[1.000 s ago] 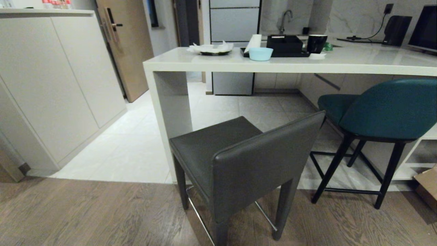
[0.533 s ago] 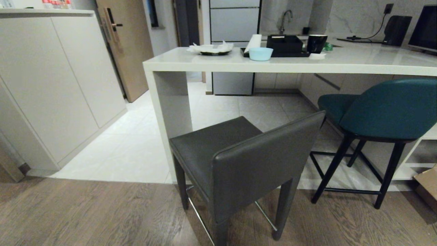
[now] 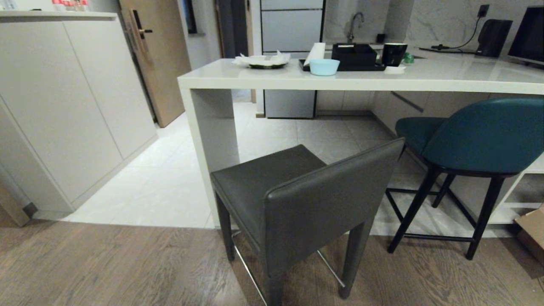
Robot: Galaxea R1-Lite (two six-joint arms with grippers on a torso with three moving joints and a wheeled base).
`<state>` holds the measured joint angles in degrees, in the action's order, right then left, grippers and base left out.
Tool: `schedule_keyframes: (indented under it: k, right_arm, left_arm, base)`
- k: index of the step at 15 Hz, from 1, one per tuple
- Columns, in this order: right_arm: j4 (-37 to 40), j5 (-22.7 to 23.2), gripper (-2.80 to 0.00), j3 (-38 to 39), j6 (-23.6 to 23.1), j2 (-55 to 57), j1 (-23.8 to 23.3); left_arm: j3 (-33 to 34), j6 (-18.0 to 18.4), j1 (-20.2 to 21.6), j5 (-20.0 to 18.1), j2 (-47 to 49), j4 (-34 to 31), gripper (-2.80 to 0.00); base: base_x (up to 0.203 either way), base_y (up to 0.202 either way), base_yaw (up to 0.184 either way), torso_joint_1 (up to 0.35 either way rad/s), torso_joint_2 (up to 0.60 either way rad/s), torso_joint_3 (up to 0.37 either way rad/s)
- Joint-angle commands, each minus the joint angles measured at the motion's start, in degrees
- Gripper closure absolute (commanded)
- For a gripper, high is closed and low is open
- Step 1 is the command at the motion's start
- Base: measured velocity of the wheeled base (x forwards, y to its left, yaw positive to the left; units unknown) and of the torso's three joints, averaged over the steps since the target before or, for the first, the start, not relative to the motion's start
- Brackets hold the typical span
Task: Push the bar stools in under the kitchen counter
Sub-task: Pull the blue chair out from under the dining table
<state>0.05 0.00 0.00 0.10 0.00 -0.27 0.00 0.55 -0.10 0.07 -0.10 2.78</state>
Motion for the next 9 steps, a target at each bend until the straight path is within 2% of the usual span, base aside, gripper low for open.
schedule_keyframes:
  k: [1, 4, 9]
  right_arm:
    - [0.0, 0.0, 0.00, 0.0, 0.0, -0.1, 0.0]
    - [0.0, 0.0, 0.00, 0.0, 0.0, -0.1, 0.0]
    - [0.0, 0.0, 0.00, 0.0, 0.1, -0.1, 0.0]
  left_arm:
    - [1.0, 0.1, 0.0, 0.0, 0.1, 0.0, 0.00]
    - [1.0, 0.1, 0.0, 0.0, 0.1, 0.0, 0.00]
    - [1.0, 0.0, 0.0, 0.0, 0.1, 0.0, 0.00]
  base:
    - [0.000, 0.000, 0.000, 0.000, 0.00, 0.000]
    - [-0.001, -0.060, 0.000, 0.002, 0.00, 0.001]
    - [0.000, -0.193, 0.001, 0.000, 0.00, 0.003]
